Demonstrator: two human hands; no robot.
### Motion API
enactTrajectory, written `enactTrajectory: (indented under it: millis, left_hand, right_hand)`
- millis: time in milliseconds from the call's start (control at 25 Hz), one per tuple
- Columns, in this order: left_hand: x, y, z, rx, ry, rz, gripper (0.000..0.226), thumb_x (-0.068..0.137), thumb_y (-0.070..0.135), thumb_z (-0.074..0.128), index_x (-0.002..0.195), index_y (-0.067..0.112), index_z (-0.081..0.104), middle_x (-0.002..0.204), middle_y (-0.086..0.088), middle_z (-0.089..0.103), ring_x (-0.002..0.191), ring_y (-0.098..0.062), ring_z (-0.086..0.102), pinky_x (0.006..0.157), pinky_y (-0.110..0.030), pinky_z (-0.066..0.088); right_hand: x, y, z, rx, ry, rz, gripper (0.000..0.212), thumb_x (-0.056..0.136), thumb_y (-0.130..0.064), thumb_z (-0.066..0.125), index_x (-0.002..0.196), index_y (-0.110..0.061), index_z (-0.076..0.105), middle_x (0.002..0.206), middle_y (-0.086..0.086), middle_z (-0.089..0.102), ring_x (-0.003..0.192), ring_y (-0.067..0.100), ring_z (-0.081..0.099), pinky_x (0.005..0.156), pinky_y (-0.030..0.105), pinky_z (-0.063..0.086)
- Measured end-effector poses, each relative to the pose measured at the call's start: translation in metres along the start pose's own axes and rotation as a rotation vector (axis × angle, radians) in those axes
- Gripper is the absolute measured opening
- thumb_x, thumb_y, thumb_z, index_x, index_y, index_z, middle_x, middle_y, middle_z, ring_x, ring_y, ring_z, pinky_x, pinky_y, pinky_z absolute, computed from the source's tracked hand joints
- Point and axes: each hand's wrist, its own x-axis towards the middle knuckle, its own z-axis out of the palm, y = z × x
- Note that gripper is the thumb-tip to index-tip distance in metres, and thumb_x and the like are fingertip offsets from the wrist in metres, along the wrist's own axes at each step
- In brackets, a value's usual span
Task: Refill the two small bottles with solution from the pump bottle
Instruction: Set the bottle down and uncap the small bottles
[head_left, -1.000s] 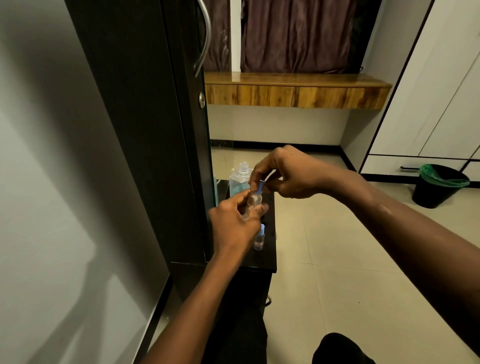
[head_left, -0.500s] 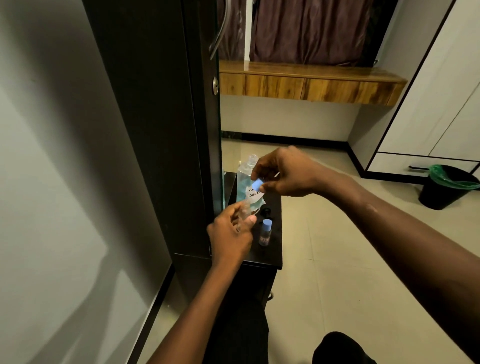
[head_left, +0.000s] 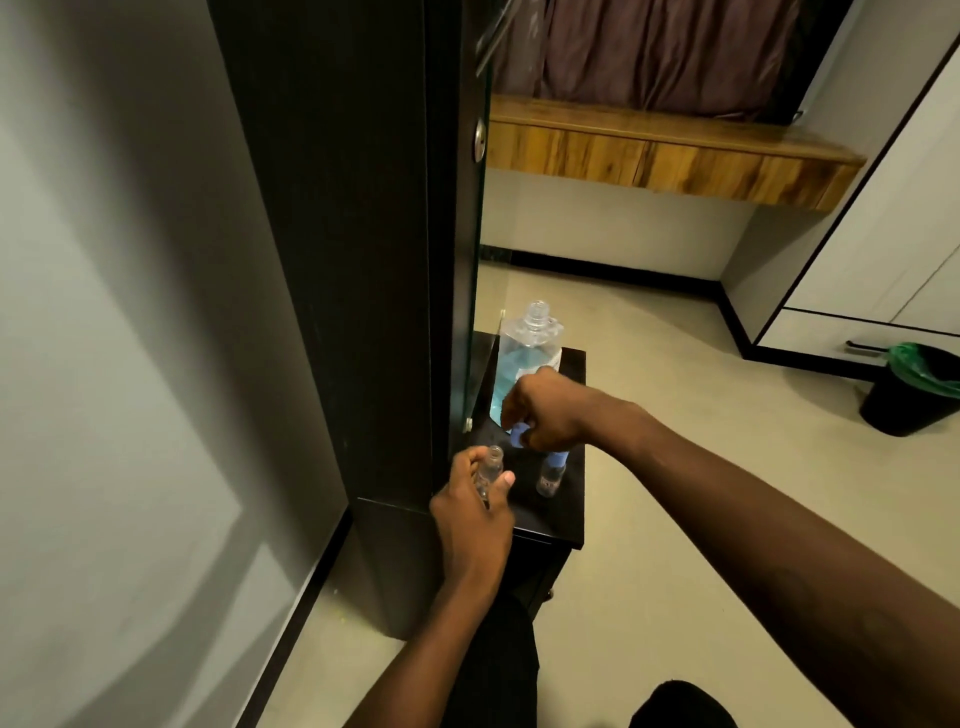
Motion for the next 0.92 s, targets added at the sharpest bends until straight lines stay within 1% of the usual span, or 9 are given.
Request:
enactTrajectory:
  millis: [80,240,400,520,640,760,800,920]
  left_hand:
    - [0.003,-0.008,0.006,-0.024,0.017,0.004,0.028,0.090,0.019,0.078,0.114,0.023,0.064,0.096,0.011,0.066,0.082,0.007,0.063,0.063,-0.001,0.048]
    - [0.004,-0.017,0.014,-0.061,0.050,0.013,0.030,0.091,0.020,0.077,0.119,0.019,0.064,0.100,0.007,0.068,0.083,0.007,0.063,0.064,0.000,0.046]
    - [0.007,-0.024,0.018,-0.066,0.041,0.014,0.037,0.089,0.016,0.079,0.123,0.017,0.064,0.110,0.001,0.071,0.092,-0.007,0.069,0.070,0.000,0.047]
    - [0.009,-0.027,0.018,-0.045,0.043,0.010,0.041,0.087,0.013,0.080,0.125,0.017,0.064,0.112,0.000,0.071,0.094,-0.008,0.067,0.070,0.002,0.046]
    - [0.009,-0.028,0.020,-0.028,0.040,0.001,0.048,0.085,0.012,0.081,0.129,0.017,0.064,0.114,0.002,0.068,0.098,-0.008,0.065,0.073,0.004,0.044]
    - [0.010,-0.029,0.021,-0.026,0.040,-0.001,0.049,0.085,0.008,0.081,0.130,0.016,0.063,0.116,0.000,0.070,0.099,-0.007,0.067,0.073,0.005,0.043]
    - [0.011,-0.029,0.022,-0.028,0.039,-0.003,0.048,0.086,0.007,0.080,0.130,0.017,0.063,0.116,-0.002,0.071,0.099,-0.008,0.068,0.073,0.005,0.044]
    - [0.013,-0.028,0.023,-0.023,0.037,-0.011,0.051,0.086,0.007,0.080,0.133,0.015,0.062,0.118,-0.005,0.071,0.100,-0.009,0.067,0.073,0.006,0.042]
  right_hand:
    - [0.007,0.000,0.007,-0.033,-0.055,0.016,0.033,0.077,-0.008,0.068,0.108,-0.012,0.078,0.105,0.005,0.077,0.095,0.025,0.073,0.083,0.039,0.063]
    - [0.018,-0.001,0.022,-0.088,-0.110,0.039,0.028,0.079,-0.012,0.075,0.107,-0.014,0.076,0.102,0.006,0.072,0.095,0.028,0.071,0.080,0.036,0.062]
    - [0.025,-0.006,0.030,-0.126,-0.103,0.054,0.032,0.079,-0.021,0.080,0.111,-0.020,0.075,0.108,0.006,0.073,0.095,0.027,0.071,0.078,0.038,0.062]
    - [0.030,-0.010,0.031,-0.192,-0.094,0.067,0.034,0.079,-0.023,0.081,0.112,-0.024,0.073,0.108,0.004,0.071,0.094,0.027,0.070,0.071,0.035,0.058]
    - [0.034,-0.012,0.031,-0.192,-0.120,0.071,0.036,0.077,-0.020,0.083,0.112,-0.023,0.074,0.108,0.004,0.073,0.092,0.025,0.069,0.072,0.035,0.059]
    - [0.036,-0.011,0.031,-0.196,-0.133,0.072,0.039,0.076,-0.021,0.084,0.114,-0.023,0.074,0.107,0.003,0.073,0.088,0.024,0.067,0.069,0.032,0.055]
    - [0.036,-0.011,0.031,-0.185,-0.134,0.073,0.039,0.076,-0.021,0.084,0.114,-0.023,0.074,0.107,0.004,0.073,0.090,0.024,0.068,0.071,0.033,0.057]
    - [0.030,-0.008,0.026,-0.112,-0.129,0.086,0.038,0.077,-0.027,0.085,0.113,-0.022,0.073,0.109,0.005,0.074,0.096,0.024,0.070,0.083,0.039,0.062]
